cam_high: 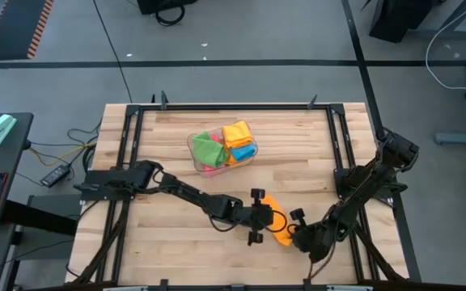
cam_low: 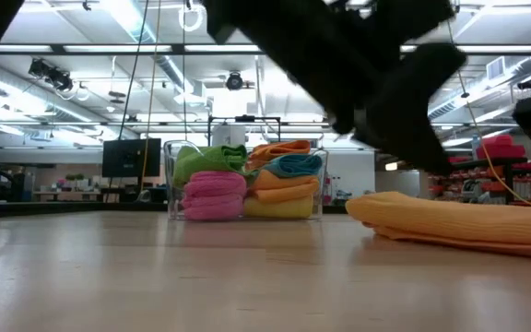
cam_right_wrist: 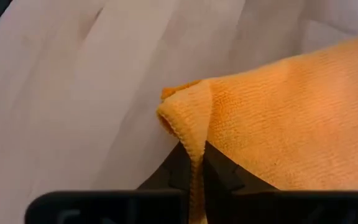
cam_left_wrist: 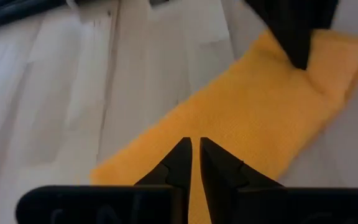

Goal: Fold microfiber towels
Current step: Fold the orange microfiber cloth

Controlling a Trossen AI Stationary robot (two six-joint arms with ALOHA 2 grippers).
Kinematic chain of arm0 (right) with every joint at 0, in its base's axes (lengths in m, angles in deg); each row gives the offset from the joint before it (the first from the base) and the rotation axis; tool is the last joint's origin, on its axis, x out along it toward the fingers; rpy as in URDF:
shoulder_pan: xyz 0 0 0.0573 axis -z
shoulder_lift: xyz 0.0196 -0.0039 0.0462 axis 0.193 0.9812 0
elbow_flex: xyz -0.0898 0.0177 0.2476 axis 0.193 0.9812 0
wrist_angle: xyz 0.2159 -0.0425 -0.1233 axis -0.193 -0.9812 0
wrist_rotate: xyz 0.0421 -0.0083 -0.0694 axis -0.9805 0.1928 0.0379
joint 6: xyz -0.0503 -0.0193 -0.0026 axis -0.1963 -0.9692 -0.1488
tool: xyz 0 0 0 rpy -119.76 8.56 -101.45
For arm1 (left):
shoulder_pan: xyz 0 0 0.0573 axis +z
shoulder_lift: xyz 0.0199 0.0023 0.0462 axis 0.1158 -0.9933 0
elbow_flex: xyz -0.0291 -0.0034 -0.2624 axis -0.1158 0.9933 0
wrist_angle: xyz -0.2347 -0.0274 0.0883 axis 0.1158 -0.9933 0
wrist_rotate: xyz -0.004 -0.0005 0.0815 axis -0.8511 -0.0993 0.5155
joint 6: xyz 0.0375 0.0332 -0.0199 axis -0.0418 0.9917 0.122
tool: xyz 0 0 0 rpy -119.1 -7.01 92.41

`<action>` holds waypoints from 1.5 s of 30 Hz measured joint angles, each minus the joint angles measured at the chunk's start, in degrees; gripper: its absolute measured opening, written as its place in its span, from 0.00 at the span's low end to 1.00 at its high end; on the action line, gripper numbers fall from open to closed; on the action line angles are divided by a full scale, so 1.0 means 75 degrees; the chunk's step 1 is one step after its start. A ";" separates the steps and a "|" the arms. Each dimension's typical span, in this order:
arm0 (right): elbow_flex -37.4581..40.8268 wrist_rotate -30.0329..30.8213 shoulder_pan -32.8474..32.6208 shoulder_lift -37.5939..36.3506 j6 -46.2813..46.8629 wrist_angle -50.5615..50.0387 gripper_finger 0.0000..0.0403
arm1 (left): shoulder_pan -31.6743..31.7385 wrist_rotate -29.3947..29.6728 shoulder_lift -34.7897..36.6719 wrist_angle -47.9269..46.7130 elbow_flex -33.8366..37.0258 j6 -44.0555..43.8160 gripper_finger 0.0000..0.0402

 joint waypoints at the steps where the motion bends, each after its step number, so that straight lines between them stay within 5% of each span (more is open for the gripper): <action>1: -0.0044 -0.0053 0.0027 -0.0011 0.0101 -0.0051 0.06 | 0.0022 -0.0009 -0.0127 0.0190 0.0004 -0.0163 0.11; 5: -0.0257 -0.0251 0.0205 -0.0068 0.0904 -0.0570 0.06 | -0.0045 -0.0363 -0.0415 0.1204 0.0006 -0.0717 0.09; 10: -0.0413 -0.0256 0.0253 -0.0085 0.1171 -0.0556 0.06 | -0.0361 0.0305 -0.0532 0.1816 -0.0010 -0.1093 0.04; 16: -0.0664 -0.0313 0.0417 -0.0091 0.1129 -0.0555 0.06 | -0.0340 0.0226 -0.1059 0.2016 0.0005 -0.1602 0.04; 30: -0.1541 -0.1332 0.1199 -0.0438 0.0681 -0.1861 0.06 | -0.0487 -0.0268 -0.1346 0.2539 0.0004 -0.1076 0.03; 35: -0.1569 -0.1996 0.1316 -0.0425 0.0713 -0.1911 0.06 | -0.0607 -0.0124 -0.0962 0.2019 0.0027 -0.0526 0.05; 45: -0.1567 -0.2050 0.1281 -0.0657 0.1139 -0.2044 0.06 | -0.0746 0.0766 -0.0638 0.1071 0.0015 -0.1218 0.02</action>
